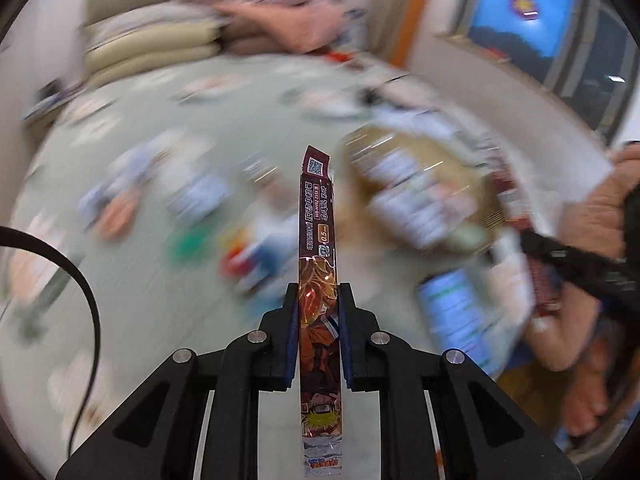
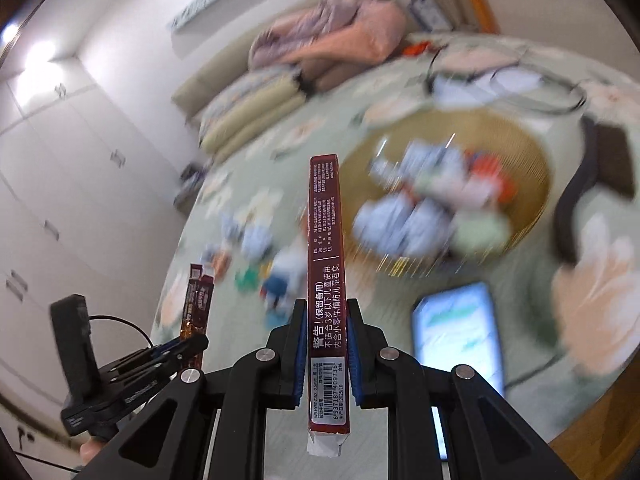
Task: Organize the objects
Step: 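Carry both red snack sticks to the gold plate and open both tools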
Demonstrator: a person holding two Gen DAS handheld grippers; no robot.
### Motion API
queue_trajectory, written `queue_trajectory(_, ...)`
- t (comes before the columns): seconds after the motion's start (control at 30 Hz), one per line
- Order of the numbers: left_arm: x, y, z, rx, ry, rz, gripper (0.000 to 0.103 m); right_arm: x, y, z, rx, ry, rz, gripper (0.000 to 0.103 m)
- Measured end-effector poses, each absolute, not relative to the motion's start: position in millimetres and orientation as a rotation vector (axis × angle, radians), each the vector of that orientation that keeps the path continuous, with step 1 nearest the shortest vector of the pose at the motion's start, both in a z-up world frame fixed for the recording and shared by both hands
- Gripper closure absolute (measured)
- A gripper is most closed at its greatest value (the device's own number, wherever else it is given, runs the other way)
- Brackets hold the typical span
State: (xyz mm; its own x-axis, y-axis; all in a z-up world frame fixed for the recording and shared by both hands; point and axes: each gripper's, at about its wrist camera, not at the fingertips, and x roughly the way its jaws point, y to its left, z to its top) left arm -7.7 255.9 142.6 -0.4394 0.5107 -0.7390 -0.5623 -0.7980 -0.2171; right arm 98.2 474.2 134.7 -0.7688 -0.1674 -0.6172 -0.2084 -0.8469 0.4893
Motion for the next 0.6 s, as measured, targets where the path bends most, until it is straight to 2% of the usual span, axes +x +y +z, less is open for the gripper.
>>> queue_trajectory(0.1,-21,306,163,-1.064,-0.014,2.084,0.089,93,512,161,-0.936,0.820,2.750,0.086)
queue_trajectory(0.23,-46,359,172,-1.013,0.004,2.087,0.089,72,553,173,-0.896,0.828,2.720,0.086)
queue_trajectory(0.47,-89,401,167,-1.004,-0.096,2.101,0.088,26,577,174,-0.905,0.819,2.699,0.086)
queue_trajectory(0.5,-95,405,164,-1.017,-0.115,2.103,0.074,21,579,173,-0.904,0.807,2.695,0.086)
queue_trajectory(0.57,-110,410,153,-1.117,-0.161,2.097,0.054,10,582,170,-0.906,0.749,2.676,0.086)
queue_trajectory(0.6,-118,409,145,-1.174,-0.199,2.079,0.054,3,585,165,-0.928,0.726,2.655,0.082)
